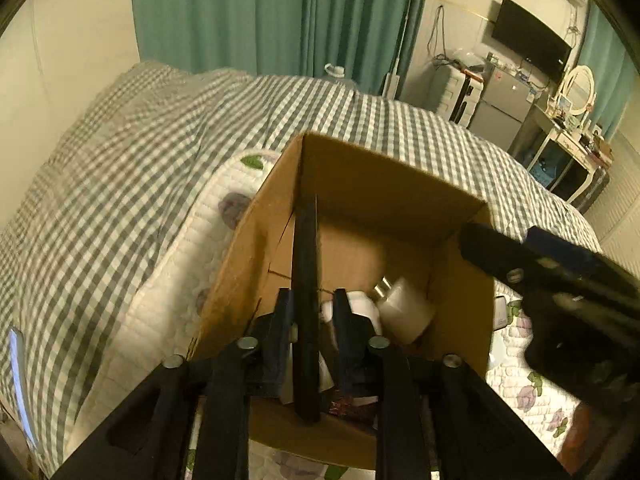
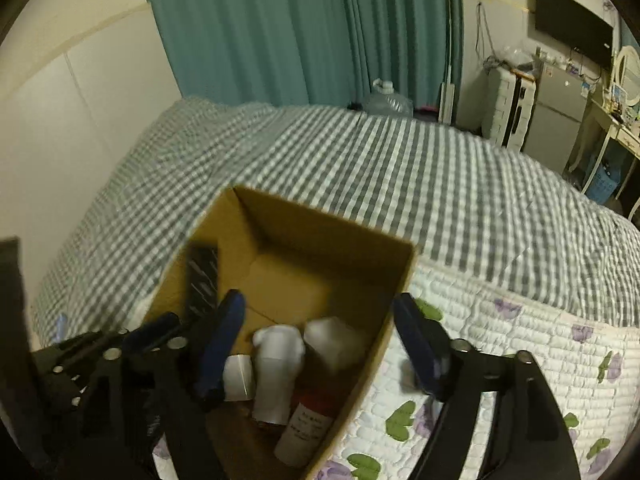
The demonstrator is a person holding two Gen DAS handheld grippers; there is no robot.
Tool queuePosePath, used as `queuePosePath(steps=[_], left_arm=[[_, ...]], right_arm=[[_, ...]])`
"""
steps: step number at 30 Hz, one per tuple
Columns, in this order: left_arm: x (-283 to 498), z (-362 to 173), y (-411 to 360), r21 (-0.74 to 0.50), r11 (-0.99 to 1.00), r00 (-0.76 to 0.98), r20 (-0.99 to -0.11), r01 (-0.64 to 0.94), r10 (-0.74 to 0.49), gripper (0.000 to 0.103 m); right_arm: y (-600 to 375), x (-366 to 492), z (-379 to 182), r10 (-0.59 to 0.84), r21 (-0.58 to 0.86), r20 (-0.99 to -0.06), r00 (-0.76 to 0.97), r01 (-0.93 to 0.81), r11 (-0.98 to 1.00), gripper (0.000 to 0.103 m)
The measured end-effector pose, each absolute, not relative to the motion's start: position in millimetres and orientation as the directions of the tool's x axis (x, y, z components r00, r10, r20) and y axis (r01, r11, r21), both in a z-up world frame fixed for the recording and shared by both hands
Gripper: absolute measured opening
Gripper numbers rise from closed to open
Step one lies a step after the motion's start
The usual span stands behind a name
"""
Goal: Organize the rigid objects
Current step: 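Carry the remote and plug into the cardboard box and open both tools, then grasp the light blue earbud case with the left tool while the right tool grasps the black charger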
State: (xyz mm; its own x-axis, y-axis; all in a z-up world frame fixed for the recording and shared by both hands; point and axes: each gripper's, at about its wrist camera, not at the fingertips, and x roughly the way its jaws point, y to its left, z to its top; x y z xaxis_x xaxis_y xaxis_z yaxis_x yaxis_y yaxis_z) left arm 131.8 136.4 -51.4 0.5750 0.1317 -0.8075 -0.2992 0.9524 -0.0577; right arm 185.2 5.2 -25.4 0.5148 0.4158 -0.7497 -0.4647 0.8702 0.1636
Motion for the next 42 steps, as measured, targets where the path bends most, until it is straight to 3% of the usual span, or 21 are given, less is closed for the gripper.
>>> queuePosePath(steps=[1,2,6,12,18,30,42], left_arm=[[129.7,-46.1,132.2,-0.052,0.952,0.581,-0.802,-0.303,0.141,0.048],[127.3,-40.7,128.9,-0.048,0.948,0.588,-0.794,-0.316,0.156,0.066],[117.8,-13.5,109.9,-0.048,0.946,0.630,-0.756,-0.322,0.176,0.066],[106.8,14.9,59.5,-0.044,0.958,0.666,-0.728,-0.283,0.163,0.066],[100.9,9.8,-5.4,-0.037,0.973,0.657,-0.744,-0.227,0.125,0.066],[116.8,-77.1,-89.8,0.018,0.993,0.563,-0.822,-0.114,0.080,0.066],[155.9,-168.0,-97.0,0.044,0.996,0.491,-0.868,-0.074,0.075,0.066]], right_arm=[[-0.1,183.7,-19.9,0.414,0.162,-0.742,0.527,-0.459,0.874,0.081],[-6.8,183.2,-13.9,0.410,0.158,-0.735,0.540,-0.452,0.878,0.085],[-46.2,175.7,14.4,0.375,0.119,-0.708,0.598,-0.423,0.898,0.094],[-126.7,159.3,41.0,0.285,0.057,-0.695,0.660,-0.345,0.937,0.094],[-192.3,142.9,39.1,0.231,0.025,-0.700,0.676,-0.300,0.954,0.094],[-269.2,141.4,-39.0,0.233,0.095,-0.758,0.609,-0.251,0.963,0.094],[-278.7,154.8,-104.9,0.227,0.116,-0.786,0.575,-0.223,0.968,0.094]])
